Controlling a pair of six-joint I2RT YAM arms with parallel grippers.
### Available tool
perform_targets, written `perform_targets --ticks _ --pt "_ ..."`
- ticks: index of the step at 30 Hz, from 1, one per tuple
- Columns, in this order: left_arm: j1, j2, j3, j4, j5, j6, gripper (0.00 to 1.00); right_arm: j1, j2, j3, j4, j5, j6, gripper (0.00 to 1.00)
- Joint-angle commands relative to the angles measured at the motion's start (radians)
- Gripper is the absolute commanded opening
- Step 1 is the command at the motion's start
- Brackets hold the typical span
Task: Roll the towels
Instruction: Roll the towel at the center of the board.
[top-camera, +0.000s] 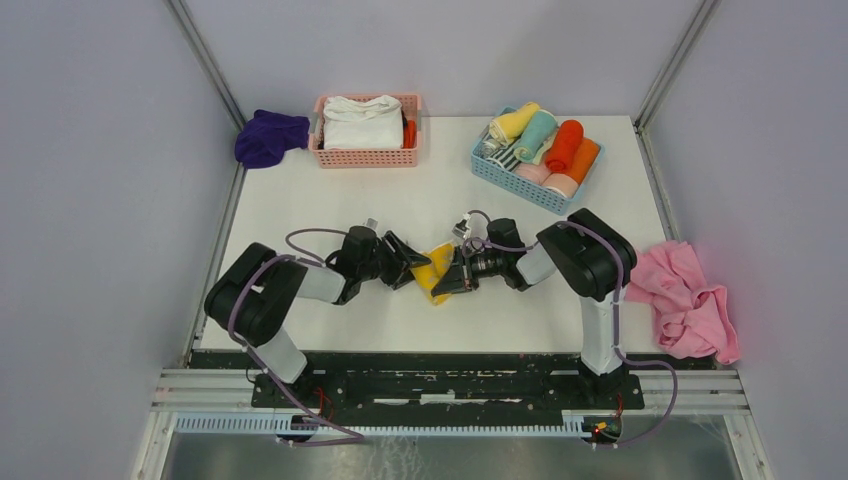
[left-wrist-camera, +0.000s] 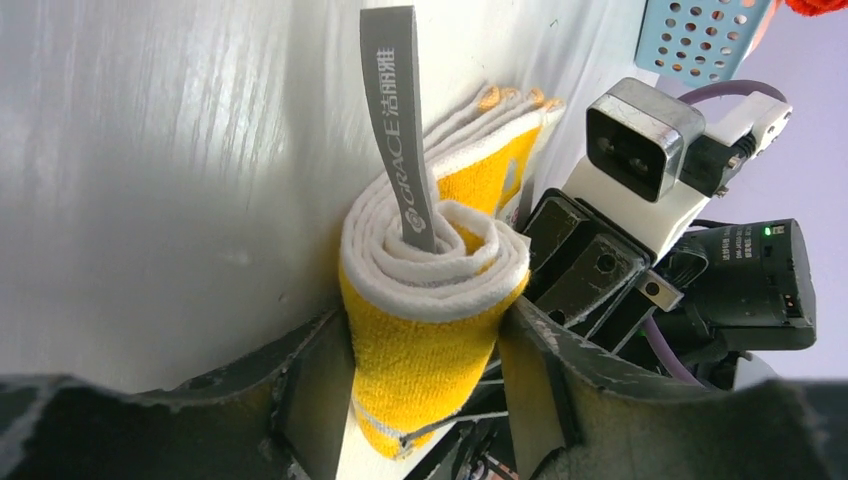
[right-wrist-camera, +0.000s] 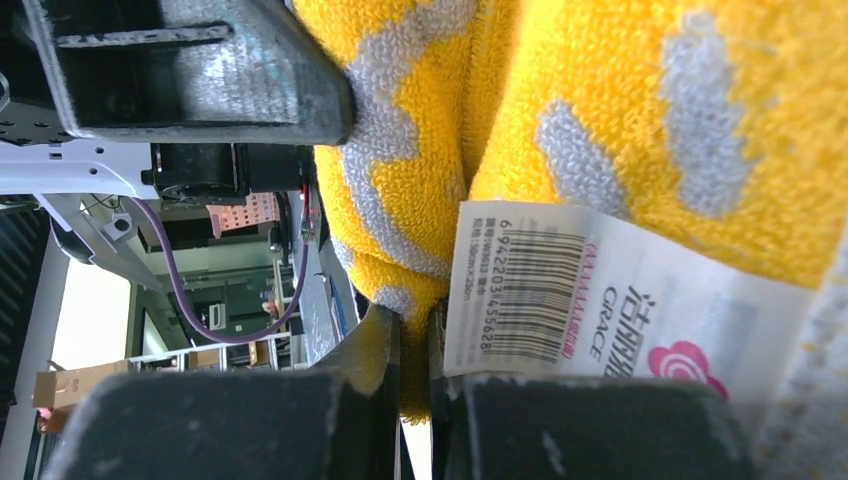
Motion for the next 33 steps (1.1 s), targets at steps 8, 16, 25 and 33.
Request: perform_targets --ticks 8,16,25,33 --pt "-0.004 0.002 -0.056 -0.154 -0.163 0.05 0.28 0.01 -0.184 0.043 -0.453 0.207 -0.241 0.21" --pt "-0.049 -0.149 0.0 -0.44 -0.326 0.008 0.2 0.148 -0.502 0.112 -0.84 0.637 -0.492 0.53" --pt "-0.063 -0.2 0.073 -0.654 -0.357 -0.043 0.18 0.504 -0.596 0.191 -0.887 1.208 -0.693 0.59" --pt "-0.064 -0.199 0.073 -0.674 -0.338 -0.07 0.18 0.675 -0.401 0.272 -0.817 1.447 -0.814 0.6"
